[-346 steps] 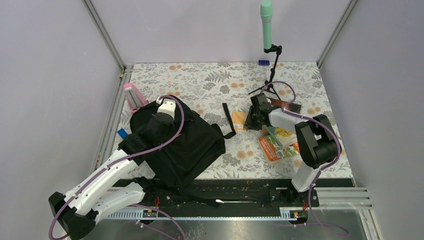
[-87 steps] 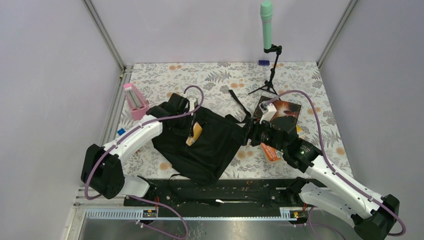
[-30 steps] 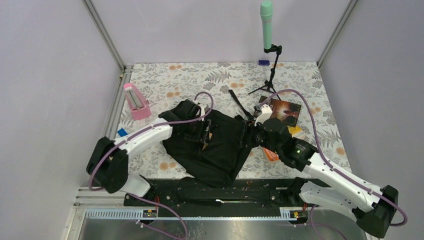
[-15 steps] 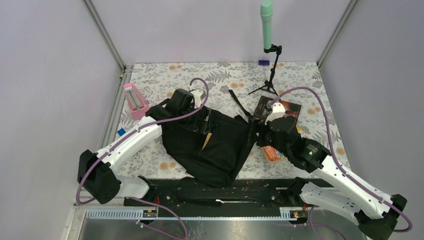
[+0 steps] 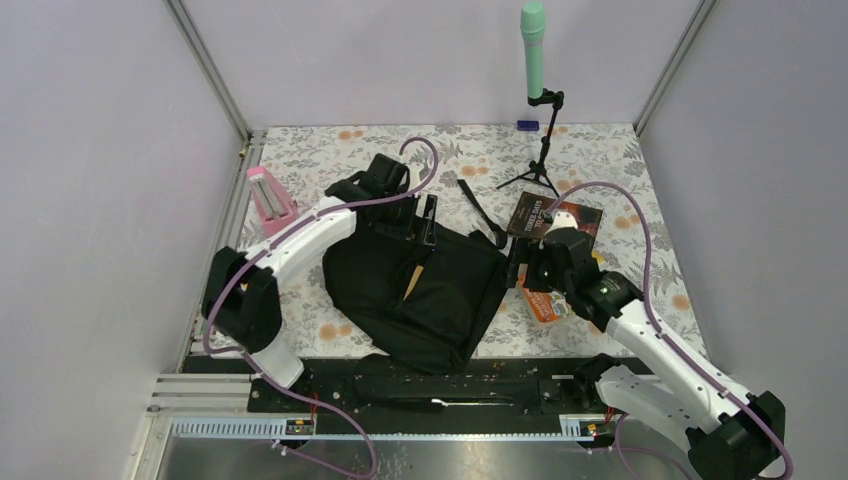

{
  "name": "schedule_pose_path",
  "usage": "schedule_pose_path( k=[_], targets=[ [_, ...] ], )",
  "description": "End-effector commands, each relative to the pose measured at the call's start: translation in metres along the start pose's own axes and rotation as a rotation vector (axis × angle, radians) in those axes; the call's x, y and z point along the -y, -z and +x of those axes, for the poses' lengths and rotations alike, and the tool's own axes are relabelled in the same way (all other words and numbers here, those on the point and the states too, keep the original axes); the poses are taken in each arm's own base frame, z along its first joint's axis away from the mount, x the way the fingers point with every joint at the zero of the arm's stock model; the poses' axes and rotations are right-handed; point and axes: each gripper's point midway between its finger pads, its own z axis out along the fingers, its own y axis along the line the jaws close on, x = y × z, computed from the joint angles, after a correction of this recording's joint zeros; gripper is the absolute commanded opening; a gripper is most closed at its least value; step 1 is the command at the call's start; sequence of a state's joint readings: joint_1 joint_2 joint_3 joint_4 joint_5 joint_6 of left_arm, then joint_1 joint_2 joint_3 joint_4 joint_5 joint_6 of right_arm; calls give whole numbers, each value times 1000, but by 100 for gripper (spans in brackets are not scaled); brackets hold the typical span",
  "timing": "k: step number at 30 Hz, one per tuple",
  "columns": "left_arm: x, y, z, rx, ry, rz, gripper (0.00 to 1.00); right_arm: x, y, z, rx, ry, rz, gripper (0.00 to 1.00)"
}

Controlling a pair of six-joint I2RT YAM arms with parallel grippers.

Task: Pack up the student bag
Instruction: Place the stationery in the student bag, then adjust the student bag at the center of the board.

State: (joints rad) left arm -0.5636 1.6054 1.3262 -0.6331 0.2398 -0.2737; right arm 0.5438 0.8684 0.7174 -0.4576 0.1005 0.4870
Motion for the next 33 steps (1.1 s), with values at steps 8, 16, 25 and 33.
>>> schedule_pose_path(
  k=[8, 16, 25, 33],
  targets=[
    [3, -55, -22, -34, 35, 67, 69, -4, -10, 29, 2, -58, -109, 87],
    [4, -71, -14, -56, 54, 105, 51, -4, -7, 28, 11, -78, -116, 85],
    [1, -75, -21, -36, 100, 117, 38, -6, -16, 36, -51, -47, -115, 81],
    [0, -88, -19, -52, 143, 139, 21, -17, -33, 50, -97, -114, -172, 78]
  ],
)
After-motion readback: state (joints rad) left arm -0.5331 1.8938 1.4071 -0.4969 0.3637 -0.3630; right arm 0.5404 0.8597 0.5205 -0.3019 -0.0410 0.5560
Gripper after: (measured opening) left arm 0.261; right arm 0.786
